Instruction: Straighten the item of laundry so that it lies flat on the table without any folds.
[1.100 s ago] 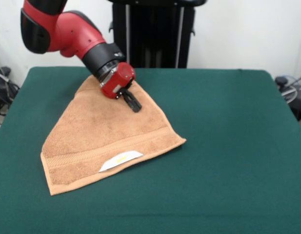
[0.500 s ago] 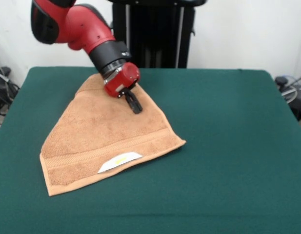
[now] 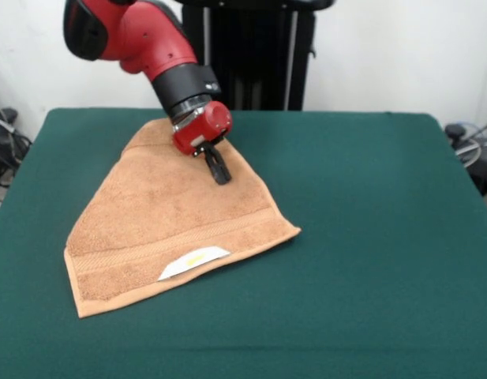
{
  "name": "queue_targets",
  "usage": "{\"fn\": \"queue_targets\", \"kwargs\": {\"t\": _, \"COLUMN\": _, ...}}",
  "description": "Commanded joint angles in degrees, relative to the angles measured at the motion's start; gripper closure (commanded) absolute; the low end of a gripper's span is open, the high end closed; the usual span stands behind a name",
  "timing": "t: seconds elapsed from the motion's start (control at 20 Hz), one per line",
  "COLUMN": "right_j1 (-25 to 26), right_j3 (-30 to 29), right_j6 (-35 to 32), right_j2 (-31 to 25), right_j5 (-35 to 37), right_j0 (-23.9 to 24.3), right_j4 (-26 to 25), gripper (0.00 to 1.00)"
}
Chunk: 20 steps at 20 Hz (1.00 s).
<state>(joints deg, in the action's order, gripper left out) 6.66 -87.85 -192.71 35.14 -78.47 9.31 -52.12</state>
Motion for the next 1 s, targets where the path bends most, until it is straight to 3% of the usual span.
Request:
{"fn": "queue_targets", "kwargs": {"t": 0.05, "right_j1": 9.6, "right_j3": 15.8, "right_j6": 6.2, "right_j2": -10.5, "right_j5": 27.7, "right_j0": -1.8, "right_j4": 16.5, "gripper": 1.00}}
{"fn": "queue_targets", "kwargs": {"t": 0.4, "right_j1": 10.6, "right_j3": 18.2, "right_j6": 2.8, "right_j2": -12.0, "right_j5": 22.3, "right_j0": 0.4, "right_j4": 11.6, "gripper": 1.00}}
{"fn": "queue_targets", "kwargs": {"t": 1.0, "right_j1": 11.9, "right_j3": 21.0, "right_j6": -2.9, "right_j2": -14.8, "right_j5": 14.5, "right_j0": 2.0, "right_j4": 9.0, "gripper": 1.00}}
